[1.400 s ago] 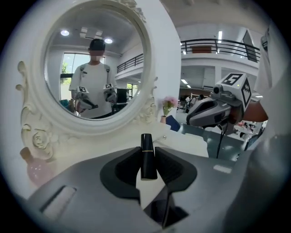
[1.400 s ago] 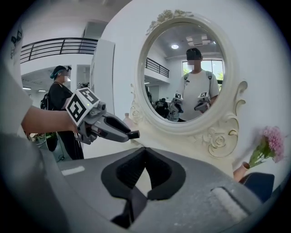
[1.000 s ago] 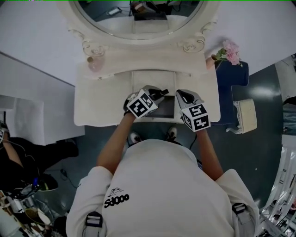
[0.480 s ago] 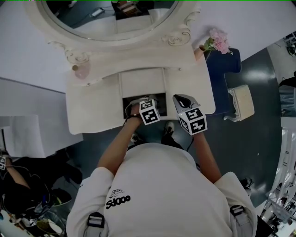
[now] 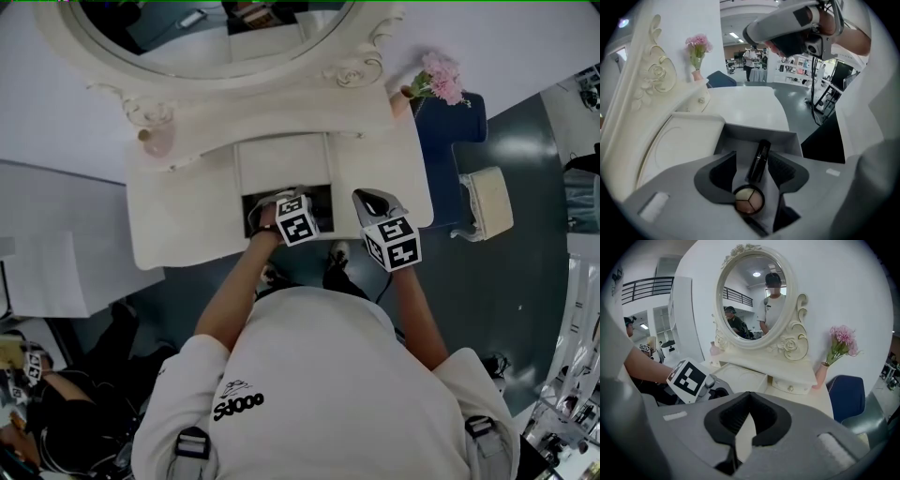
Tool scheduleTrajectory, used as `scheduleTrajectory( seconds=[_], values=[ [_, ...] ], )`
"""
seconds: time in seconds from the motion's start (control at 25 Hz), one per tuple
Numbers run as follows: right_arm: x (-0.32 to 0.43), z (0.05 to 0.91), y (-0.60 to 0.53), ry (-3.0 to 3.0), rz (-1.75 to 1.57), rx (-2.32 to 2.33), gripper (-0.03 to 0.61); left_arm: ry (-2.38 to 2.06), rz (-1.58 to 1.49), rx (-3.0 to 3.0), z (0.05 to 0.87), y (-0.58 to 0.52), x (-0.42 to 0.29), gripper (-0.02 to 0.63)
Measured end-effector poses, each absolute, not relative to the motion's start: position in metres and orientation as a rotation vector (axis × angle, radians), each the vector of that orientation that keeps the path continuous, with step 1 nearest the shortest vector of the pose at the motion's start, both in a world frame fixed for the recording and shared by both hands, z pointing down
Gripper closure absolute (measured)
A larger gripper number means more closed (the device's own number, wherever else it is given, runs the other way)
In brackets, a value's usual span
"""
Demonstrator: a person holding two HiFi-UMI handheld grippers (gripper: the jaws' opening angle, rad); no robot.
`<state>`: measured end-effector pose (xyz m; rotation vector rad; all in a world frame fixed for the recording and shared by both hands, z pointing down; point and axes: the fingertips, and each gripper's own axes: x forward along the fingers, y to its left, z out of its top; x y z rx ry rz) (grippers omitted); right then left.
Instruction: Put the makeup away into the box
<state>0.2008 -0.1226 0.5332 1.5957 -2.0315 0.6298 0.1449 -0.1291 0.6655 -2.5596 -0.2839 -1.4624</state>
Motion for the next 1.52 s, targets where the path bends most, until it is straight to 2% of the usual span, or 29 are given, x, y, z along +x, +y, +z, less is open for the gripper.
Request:
scheduleTrajectory(
  seconds=[0.2, 0.28, 0.36, 0.44, 0.48, 0.96, 1.24, 1.52],
  values=[
    [0.197, 0.534, -0.135, -2.052, 0.614, 1.565, 0.577, -0.216, -1.423, -2.677, 0.653, -0.143, 0.135, 0.376],
    [0.194, 0.531, -0.144, -2.071, 0.59, 1.543, 0.577, -0.182, -1.391, -2.717, 0.642, -0.151, 0.128, 0.394],
    [0.192, 0.524, -0.155, -2.094, 0.553, 1.521, 0.577, -0.102, -1.345, -2.76, 0.623, -0.165, 0.121, 0.47],
    [0.189, 0.514, -0.169, -2.12, 0.506, 1.505, 0.577, 0.04, -1.289, -2.795, 0.601, -0.186, 0.112, 0.573],
    [0.188, 0.508, -0.177, -2.132, 0.477, 1.498, 0.577, 0.117, -1.257, -2.814, 0.589, -0.198, 0.107, 0.595],
    [0.13, 0.412, -0.258, -2.261, 0.041, 1.369, 0.577, 0.98, -0.569, -2.966, 0.415, -0.3, 0.003, 0.595],
    [0.108, 0.362, -0.277, -2.321, -0.11, 1.361, 0.577, 1.151, -0.372, -2.799, 0.337, -0.304, -0.05, 0.595],
    [0.082, 0.308, -0.273, -2.4, -0.248, 1.338, 0.577, 1.19, -0.284, -2.684, 0.282, -0.291, -0.07, 0.595]
  ],
)
